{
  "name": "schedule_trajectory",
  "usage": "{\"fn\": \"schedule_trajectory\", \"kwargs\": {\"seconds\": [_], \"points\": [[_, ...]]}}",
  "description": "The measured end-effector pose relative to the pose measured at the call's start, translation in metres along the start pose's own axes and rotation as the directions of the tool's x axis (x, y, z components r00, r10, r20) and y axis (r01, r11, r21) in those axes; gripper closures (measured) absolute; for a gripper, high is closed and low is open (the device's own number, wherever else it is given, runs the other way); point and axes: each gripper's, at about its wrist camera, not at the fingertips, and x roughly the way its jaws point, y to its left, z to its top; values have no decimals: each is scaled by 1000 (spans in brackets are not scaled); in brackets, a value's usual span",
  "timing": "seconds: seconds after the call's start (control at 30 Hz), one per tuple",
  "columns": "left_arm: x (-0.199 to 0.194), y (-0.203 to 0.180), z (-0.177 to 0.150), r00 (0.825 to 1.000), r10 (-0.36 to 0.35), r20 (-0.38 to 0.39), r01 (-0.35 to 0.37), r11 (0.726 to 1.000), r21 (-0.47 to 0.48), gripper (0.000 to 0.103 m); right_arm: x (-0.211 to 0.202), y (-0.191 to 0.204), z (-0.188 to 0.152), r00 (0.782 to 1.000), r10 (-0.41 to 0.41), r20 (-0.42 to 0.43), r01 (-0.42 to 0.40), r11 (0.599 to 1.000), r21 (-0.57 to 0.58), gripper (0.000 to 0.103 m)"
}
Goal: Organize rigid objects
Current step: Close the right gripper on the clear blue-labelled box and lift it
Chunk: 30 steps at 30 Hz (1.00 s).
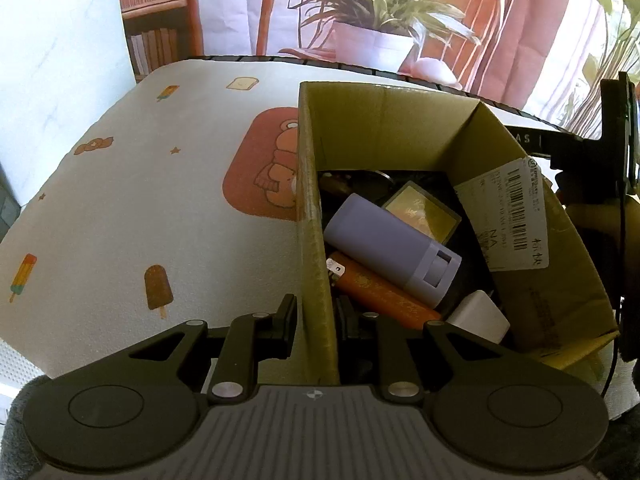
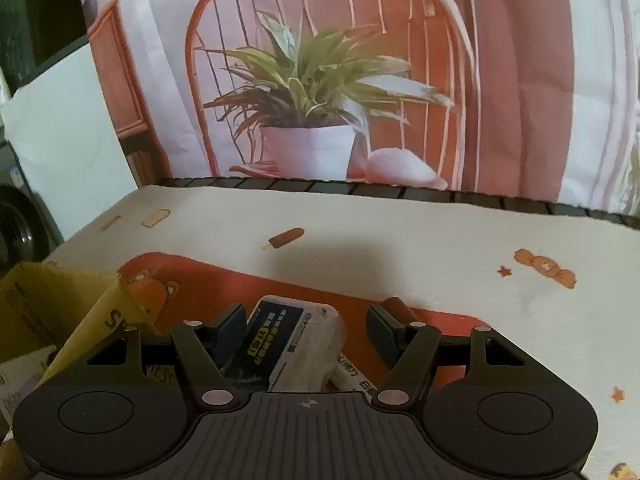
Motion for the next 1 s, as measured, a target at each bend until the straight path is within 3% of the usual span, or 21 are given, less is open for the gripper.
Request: {"fn": "schedule_trajectory", "kwargs": {"seconds": [0.23,0.3,0.37,0.4,0.5,0.83,1.0], "points": [[1,-2,0,1000,8,-5,-8,1000,-1,82,5,-8,-3,998,60,-24,-58,996,67,40],[1,-2,0,1000,7,-5,-7,1000,1,82,3,-7,-4,997,69,-27,-67,996,58,49],[1,-2,0,1000,8,-4,-8,1000,2,82,1,-3,-5,997,73,-34,-72,997,39,51],[0,-2,0,1000,7,-5,-7,1000,0,82,-1,0,-5,998,61,-32,-60,998,22,61],[0,-2,0,1000,7,-4,-7,1000,-2,82,-8,6,-6,999,50,-19,-50,999,4,65],[-1,0,0,1000,5,-3,-5,1000,-7,82,-37,21,-25,999,38,-14,-38,998,-42,67],[-2,0,0,1000,3,-2,-3,1000,-11,82,-56,30,-37,1000,-9,11,10,995,-97,68]]}}
